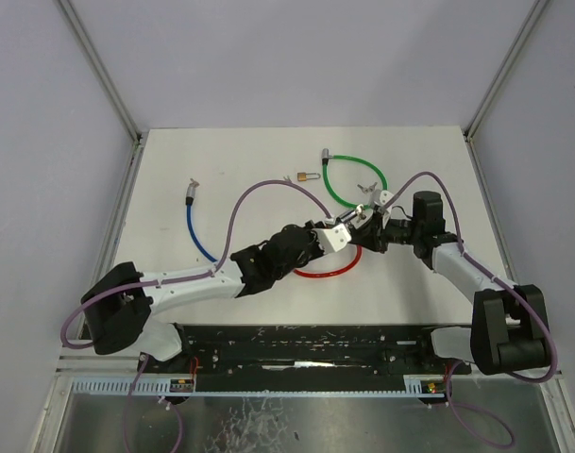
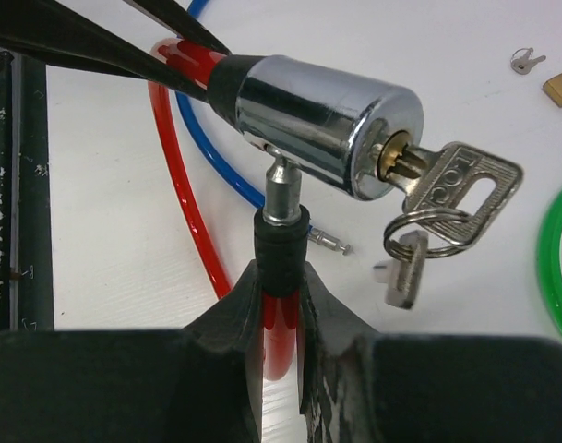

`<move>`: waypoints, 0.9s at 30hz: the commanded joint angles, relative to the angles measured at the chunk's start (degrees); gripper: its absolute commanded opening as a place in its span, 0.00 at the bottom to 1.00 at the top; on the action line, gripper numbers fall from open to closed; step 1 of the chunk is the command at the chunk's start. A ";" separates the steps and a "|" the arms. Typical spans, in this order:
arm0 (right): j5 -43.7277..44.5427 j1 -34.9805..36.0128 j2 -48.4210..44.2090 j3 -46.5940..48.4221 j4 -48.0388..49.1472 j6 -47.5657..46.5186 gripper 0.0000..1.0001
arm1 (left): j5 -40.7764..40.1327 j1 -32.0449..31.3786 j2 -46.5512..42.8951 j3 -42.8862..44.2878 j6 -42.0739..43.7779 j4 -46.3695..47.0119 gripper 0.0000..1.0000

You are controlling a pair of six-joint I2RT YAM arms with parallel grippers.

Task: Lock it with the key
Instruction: Lock the lock at the center of the board.

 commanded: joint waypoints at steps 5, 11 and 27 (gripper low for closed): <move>0.42 0.23 2.30 4.53 -5.34 1.36 0.00 | -4.93 -2.44 -1.02 -2.34 4.98 2.85 0.00; -1.53 0.20 2.71 5.00 -7.09 0.03 0.00 | -8.66 -3.93 0.55 -2.74 9.98 4.32 0.00; -4.91 -0.36 -1.20 -1.33 6.84 4.85 0.00 | -8.81 -5.09 2.20 -4.53 9.66 3.39 0.00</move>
